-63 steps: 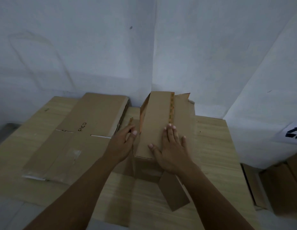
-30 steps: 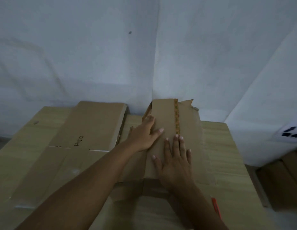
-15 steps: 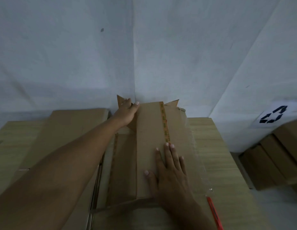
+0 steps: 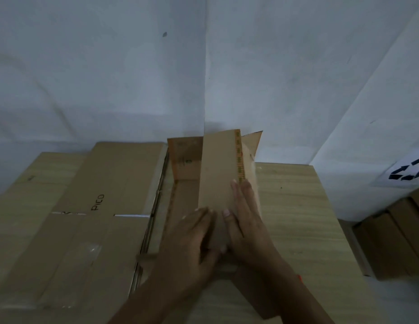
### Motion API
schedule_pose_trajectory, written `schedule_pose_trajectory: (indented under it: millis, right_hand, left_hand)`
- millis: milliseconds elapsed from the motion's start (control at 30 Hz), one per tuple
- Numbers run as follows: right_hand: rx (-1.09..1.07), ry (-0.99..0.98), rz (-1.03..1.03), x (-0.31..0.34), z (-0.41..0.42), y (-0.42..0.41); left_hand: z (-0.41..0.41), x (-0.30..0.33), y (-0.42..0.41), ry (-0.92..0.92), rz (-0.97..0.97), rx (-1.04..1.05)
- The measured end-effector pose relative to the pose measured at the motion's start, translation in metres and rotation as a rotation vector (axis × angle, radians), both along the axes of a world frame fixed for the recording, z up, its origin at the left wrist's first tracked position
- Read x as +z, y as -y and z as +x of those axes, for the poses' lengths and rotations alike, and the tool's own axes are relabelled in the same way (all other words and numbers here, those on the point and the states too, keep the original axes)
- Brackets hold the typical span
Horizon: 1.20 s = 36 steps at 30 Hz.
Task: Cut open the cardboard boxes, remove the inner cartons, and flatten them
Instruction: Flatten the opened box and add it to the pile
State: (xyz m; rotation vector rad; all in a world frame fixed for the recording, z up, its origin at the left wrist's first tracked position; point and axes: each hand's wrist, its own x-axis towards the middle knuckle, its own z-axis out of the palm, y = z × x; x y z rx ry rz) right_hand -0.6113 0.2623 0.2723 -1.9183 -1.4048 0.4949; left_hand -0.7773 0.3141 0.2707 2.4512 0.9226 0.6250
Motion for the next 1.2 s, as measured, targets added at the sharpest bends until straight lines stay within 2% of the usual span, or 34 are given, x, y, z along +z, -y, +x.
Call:
schedule_pose_trajectory:
  millis: [133,233,300,367,433,500,600,667,767,900,1000,1200]
  right_hand:
    - [0.043,-0.042,0.032,0.015,0.002,0.001]
    - [0.053,0.004,-0.111,0.017,0.009,0.008]
    - [0.049,0.137,-0.347,0.021,0.015,0.017]
    - [0.045,0.376,-0.518,0.024,0.017,0.028]
    - [0.016,0.499,-0.508,0.027,0.019,0.034]
    - [0.007,0.560,-0.525,0.031,0.016,0.038]
    - [0.030,0.653,-0.501,0.033,0.010,0.046]
    - [0.057,0.639,-0.490,0.034,0.013,0.049]
    - [0.143,0.514,-0.555,0.032,0.027,0.048]
    - [0.166,0.488,-0.559,0.025,0.038,0.042]
    - [0.080,0.589,-0.523,0.008,0.041,0.030]
    - [-0.101,0.739,-0.593,-0.051,0.052,0.010]
  left_hand:
    - [0.008,-0.022,0.001,0.027,0.179,0.057]
    - [0.013,-0.028,-0.017,0.115,0.206,0.160]
    - [0.017,-0.028,-0.028,0.181,0.217,0.232]
    - [0.019,-0.027,-0.033,0.191,0.308,0.344]
    - [0.017,-0.030,-0.036,0.113,0.363,0.555]
    - [0.012,-0.039,-0.041,0.157,0.192,0.764]
    - [0.011,-0.038,-0.037,0.615,-0.171,0.828]
    - [0.010,-0.026,-0.033,0.765,-0.228,0.821]
    - [0.004,-0.018,-0.034,0.745,-0.222,0.808]
    - [-0.007,-0.034,-0.041,0.676,-0.276,0.833]
    - [-0.007,-0.056,-0.052,0.593,-0.355,0.808]
    - [-0.003,-0.092,-0.074,0.358,-0.469,0.722]
